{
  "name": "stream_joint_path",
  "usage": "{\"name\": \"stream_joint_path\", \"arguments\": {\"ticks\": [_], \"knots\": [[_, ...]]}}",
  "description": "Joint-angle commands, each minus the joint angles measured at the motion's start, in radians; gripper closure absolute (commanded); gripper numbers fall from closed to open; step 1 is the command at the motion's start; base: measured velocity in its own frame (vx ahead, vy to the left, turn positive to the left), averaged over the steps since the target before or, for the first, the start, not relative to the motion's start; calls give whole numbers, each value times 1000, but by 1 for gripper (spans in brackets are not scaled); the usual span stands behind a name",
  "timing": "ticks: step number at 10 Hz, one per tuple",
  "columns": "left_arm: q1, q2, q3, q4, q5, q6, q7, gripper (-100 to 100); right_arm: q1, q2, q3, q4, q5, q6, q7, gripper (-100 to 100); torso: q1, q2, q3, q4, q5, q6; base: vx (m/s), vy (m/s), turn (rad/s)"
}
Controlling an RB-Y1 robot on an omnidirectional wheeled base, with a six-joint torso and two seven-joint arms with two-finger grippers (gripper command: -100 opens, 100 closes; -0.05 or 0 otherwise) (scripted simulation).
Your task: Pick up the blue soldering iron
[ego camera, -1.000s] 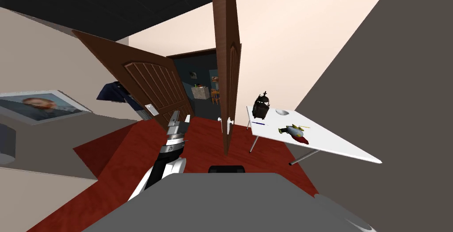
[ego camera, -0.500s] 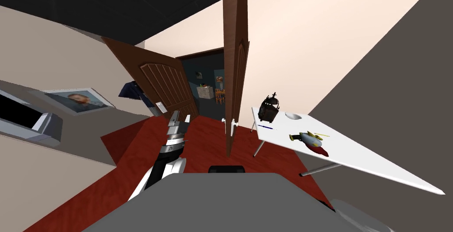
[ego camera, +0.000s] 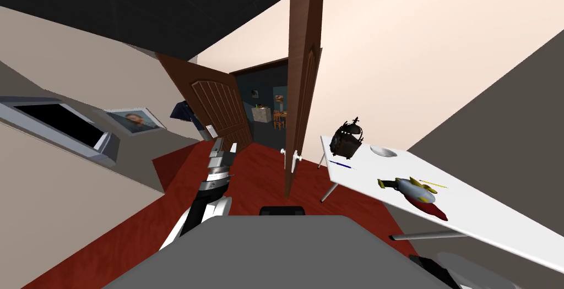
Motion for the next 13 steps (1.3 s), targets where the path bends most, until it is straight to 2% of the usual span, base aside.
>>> {"name": "stream_joint_path", "arguments": {"ticks": [1, 2, 3, 4, 5, 6, 7, 8, 9, 10, 11, 12, 13], "knots": [[0, 0, 0, 0, 0, 0, 0, 0, -5, -33, 2, 32, 2, -16, 12, -100, 0, 0, 0, 0, 0, 0, 42, 7, 102], [0, 0, 0, 0, 0, 0, 0, 0, -17, -68, 17, 70, 16, -25, 28, -100, 0, 1, 0, 0, 0, 1, 45, 5, 236], [0, 0, 0, 0, 0, 0, 0, 0, -17, -71, 17, 78, 16, -25, 28, -100, 0, 0, 0, 0, 0, 0, 39, -6, 114], [0, 0, 0, 0, 0, 0, 0, 0, -30, -105, 30, 102, 28, -32, 43, -100, -1, 1, 0, 0, 0, 1, 48, -5, 148], [0, 0, 0, 0, 0, 0, 0, 0, -30, -105, 30, 120, 28, -32, 43, -100, -1, 0, 0, 0, 0, 0, 43, -10, 97], [0, 0, 0, 0, 0, 0, 0, 0, -42, -137, 41, 150, 38, -37, 57, -100, -1, 1, 0, 0, -1, 1, 44, -17, 195], [0, 0, 0, 0, 0, 0, 0, 0, -42, -137, 41, 159, 38, -37, 57, -100, -1, 0, 0, 0, 0, 0, 35, -23, 127], [0, 0, 0, 0, 0, 0, 0, 0, -55, -166, 49, 185, 45, -41, 71, -100, -2, 1, 0, 0, -1, 1, 47, -26, 188], [0, 0, 0, 0, 0, 0, 0, 0, -55, -166, 49, 195, 45, -41, 71, -100, -2, 0, 0, 0, 0, 0, 41, -29, 120], [0, 0, 0, 0, 0, 0, 0, 0, -69, -191, 55, 223, 51, -43, 84, -100, -2, 1, 0, 0, -1, 1, 59, -36, 233], [0, 0, 0, 0, 0, 0, 0, 0, -69, -191, 55, 202, 51, -43, 84, -100, -2, -1, 0, 0, 0, 0, 48, -45, 94], [0, 0, 0, 0, 0, 0, 0, 0, -69, -191, 55, 226, 51, -43, 84, -100, -3, 0, 0, 0, -1, 1, 18, -18, -34], [0, 0, 0, 0, 0, 0, 0, 0, -83, -213, 59, 256, 55, -43, 96, -100, -2, 2, 1, 0, -1, 2, 36, -25, 160]]}}
